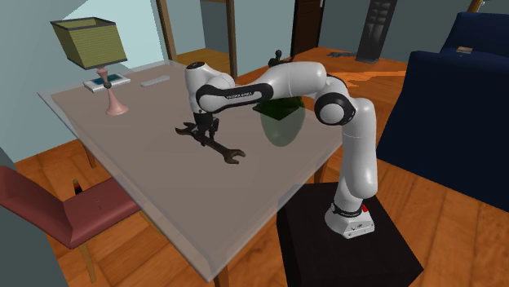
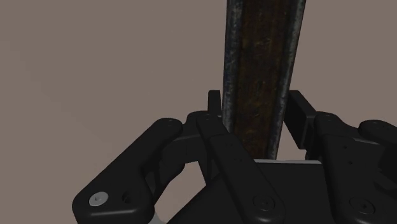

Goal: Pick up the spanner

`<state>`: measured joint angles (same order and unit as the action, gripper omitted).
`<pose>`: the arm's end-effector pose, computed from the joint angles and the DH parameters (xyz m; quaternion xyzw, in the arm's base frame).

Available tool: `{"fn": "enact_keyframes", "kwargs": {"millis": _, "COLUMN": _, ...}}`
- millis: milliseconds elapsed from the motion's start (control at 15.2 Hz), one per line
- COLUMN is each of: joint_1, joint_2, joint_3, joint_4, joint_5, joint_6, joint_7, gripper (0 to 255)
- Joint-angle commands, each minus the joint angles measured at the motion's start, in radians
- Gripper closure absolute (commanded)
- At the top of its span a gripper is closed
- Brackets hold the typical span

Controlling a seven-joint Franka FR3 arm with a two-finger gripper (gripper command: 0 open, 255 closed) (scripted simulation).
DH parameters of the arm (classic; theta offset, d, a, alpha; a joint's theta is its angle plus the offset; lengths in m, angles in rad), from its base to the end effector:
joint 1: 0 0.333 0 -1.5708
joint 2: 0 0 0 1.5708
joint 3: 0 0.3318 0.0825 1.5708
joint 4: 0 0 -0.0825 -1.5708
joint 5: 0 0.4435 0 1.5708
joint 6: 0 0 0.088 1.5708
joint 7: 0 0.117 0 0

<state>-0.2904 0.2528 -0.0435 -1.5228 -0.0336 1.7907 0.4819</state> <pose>0.6646 -0.2309 0.5088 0.9194 -0.3927 0.0093 0.0212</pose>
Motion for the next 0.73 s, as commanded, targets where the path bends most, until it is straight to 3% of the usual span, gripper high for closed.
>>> {"fn": "enact_keyframes", "kwargs": {"millis": 0, "joint_1": 0.000, "joint_2": 0.000, "joint_3": 0.000, "joint_4": 0.029, "joint_5": 0.000, "joint_6": -0.029, "joint_7": -0.001, "gripper": 255}}
{"fn": "enact_keyframes", "kwargs": {"millis": 660, "joint_1": 0.000, "joint_2": 0.015, "joint_3": 0.000, "joint_4": 0.161, "joint_5": 0.001, "joint_6": -0.145, "joint_7": -0.005, "gripper": 255}}
